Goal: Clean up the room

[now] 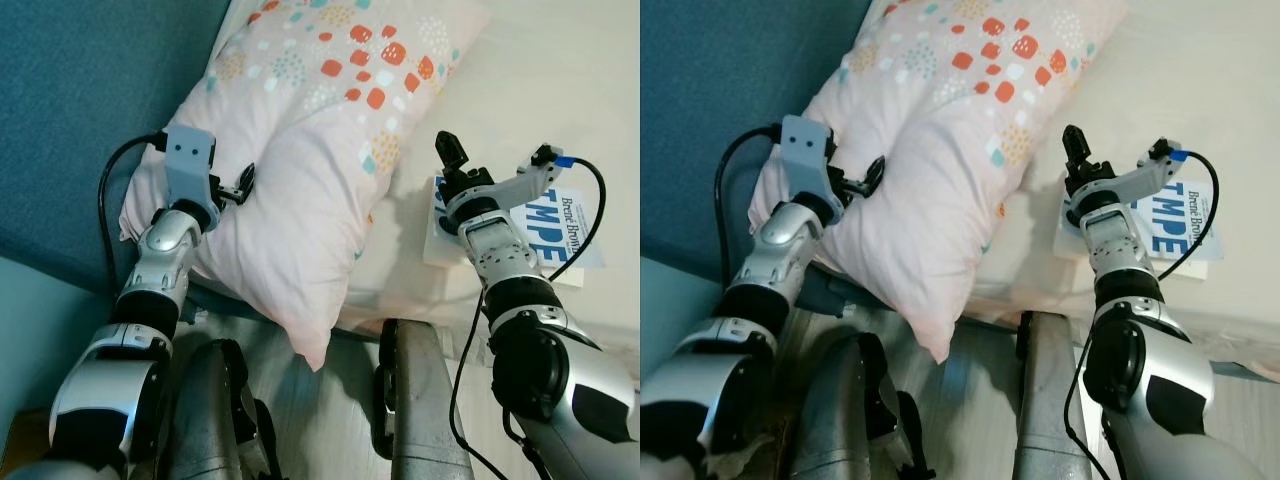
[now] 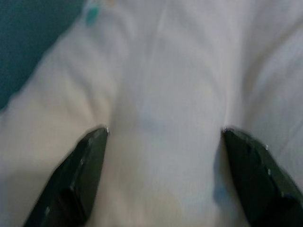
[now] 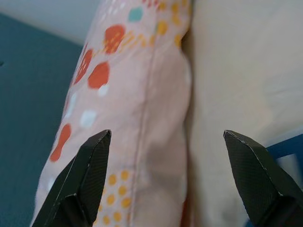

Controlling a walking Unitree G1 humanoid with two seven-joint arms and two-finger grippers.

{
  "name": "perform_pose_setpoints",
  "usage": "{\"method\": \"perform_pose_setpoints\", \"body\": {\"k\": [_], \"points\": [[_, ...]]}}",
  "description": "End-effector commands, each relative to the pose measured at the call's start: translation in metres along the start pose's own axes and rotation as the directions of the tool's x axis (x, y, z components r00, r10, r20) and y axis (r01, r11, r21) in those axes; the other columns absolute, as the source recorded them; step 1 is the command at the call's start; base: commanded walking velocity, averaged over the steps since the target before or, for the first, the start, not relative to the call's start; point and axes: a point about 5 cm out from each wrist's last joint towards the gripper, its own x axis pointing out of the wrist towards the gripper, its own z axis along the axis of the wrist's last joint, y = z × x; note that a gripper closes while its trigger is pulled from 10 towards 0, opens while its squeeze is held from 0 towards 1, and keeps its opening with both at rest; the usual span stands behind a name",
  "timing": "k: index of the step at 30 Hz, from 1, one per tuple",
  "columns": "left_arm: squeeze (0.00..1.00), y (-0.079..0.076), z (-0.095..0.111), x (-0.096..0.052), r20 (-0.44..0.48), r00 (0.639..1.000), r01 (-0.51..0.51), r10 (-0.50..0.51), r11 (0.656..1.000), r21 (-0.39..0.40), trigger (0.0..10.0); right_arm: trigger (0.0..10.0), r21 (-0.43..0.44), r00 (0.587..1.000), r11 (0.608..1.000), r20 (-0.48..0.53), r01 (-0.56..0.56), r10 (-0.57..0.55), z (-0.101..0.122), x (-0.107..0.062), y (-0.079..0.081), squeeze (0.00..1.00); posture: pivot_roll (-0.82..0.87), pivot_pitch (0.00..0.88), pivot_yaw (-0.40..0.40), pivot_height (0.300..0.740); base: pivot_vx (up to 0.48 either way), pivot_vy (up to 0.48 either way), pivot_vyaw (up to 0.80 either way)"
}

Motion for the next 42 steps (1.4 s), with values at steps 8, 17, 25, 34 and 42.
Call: {"method": "perform_pose_setpoints", "body": {"k": [8, 17, 25, 34, 42], "points": [[0.00, -0.008, -0.038, -0.039, -0.136, 0.990, -0.028, 0.019, 0.998, -0.062, 10.0, 10.0, 0.022, 0.999, 0.999, 0.005, 0.038, -0.039, -0.005, 0.000, -0.003, 0.00, 0.01, 0.602, 0.008, 0.547, 0.000, 0.000, 0.00], [0.00, -0.013, -0.038, -0.057, -0.162, 0.987, -0.026, 0.011, 0.996, -0.089, 10.0, 0.0, 0.027, 0.999, 0.999, 0.024, 0.035, -0.036, -0.005, 0.002, -0.001, 0.00, 0.04, 0.604, 0.011, 0.547, 0.000, 0.000, 0.00], [0.00, -0.030, -0.046, -0.077, -0.277, 0.961, -0.163, 0.008, 0.824, -0.543, 10.0, 0.0, 0.040, 0.999, 0.999, 0.041, 0.010, -0.011, -0.003, 0.003, 0.002, 0.00, 0.06, 0.603, 0.012, 0.547, 0.000, 0.000, 0.00], [0.00, -0.012, -0.032, -0.102, -0.186, 0.978, -0.209, 0.099, 0.346, -0.915, 10.0, 0.0, 0.035, 0.998, 0.999, 0.053, -0.023, 0.021, 0.001, 0.005, 0.006, 0.00, 0.06, 0.590, 0.008, 0.547, 0.000, 0.000, 0.00], [0.00, 0.003, -0.032, -0.120, -0.201, 0.957, -0.237, 0.208, 0.165, -0.957, 10.0, 0.0, 0.033, 0.997, 0.998, 0.055, -0.047, 0.045, 0.000, 0.007, 0.010, 0.00, 0.06, 0.581, 0.004, 0.547, 0.000, 0.000, 0.00]]}}
